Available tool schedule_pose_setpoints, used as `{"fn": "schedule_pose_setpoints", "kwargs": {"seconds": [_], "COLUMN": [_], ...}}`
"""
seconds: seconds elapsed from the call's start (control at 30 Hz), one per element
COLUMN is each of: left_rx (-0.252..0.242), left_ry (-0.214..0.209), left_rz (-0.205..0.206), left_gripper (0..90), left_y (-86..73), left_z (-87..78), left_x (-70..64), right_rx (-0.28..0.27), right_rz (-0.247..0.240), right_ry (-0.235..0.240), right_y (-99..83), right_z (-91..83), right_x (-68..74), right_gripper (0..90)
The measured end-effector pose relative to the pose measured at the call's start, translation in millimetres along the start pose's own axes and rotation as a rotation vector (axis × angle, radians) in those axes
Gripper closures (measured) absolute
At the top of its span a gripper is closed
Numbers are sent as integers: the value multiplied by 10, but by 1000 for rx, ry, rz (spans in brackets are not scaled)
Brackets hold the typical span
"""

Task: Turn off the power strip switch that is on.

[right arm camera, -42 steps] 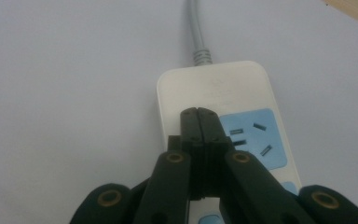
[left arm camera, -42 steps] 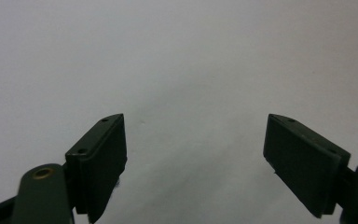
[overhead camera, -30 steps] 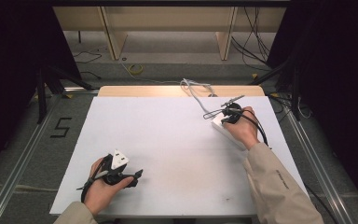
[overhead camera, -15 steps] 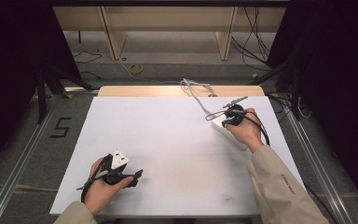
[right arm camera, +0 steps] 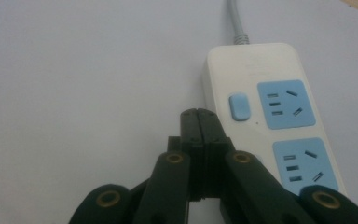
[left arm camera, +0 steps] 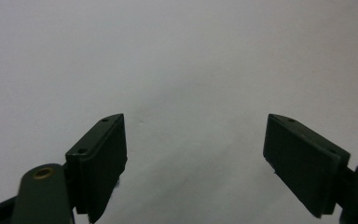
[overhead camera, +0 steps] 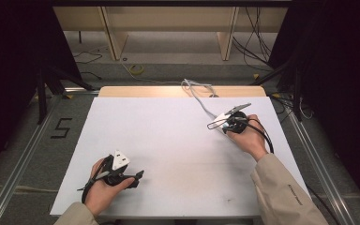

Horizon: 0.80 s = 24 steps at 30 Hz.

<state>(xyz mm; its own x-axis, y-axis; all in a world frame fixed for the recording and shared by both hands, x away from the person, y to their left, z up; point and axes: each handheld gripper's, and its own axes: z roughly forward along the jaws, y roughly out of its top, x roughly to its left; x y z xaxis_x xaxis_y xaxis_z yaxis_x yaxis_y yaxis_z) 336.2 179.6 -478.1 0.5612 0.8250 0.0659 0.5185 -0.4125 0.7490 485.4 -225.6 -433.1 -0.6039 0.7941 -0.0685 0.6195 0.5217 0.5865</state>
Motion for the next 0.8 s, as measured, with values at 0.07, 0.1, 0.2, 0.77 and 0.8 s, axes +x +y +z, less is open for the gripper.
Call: {"fn": "schedule_pose_setpoints", "kwargs": {"seconds": [0.07,0.1,0.2,0.77,0.8], "left_rx": [0,-1,-1,0,0], "left_ry": [0,0,0,3,5], "left_rz": [0,0,0,0,0], "left_gripper": [212,212,212,214,214], "left_y": [0,0,-1,0,0], "left_z": [0,-1,-1,-2,-3], "left_x": [0,0,1,1,2], "right_rx": [-3,-4,-1,-4,-7], "right_rz": [-6,-10,-23,-56,-58], "right_ry": [9,14,22,73,77], "right_y": [-12,-18,-36,-244,-253], "right_z": [-15,-22,-43,-119,-123], "right_x": [31,46,100,354,365], "right_gripper": [900,900,900,885,881]}}
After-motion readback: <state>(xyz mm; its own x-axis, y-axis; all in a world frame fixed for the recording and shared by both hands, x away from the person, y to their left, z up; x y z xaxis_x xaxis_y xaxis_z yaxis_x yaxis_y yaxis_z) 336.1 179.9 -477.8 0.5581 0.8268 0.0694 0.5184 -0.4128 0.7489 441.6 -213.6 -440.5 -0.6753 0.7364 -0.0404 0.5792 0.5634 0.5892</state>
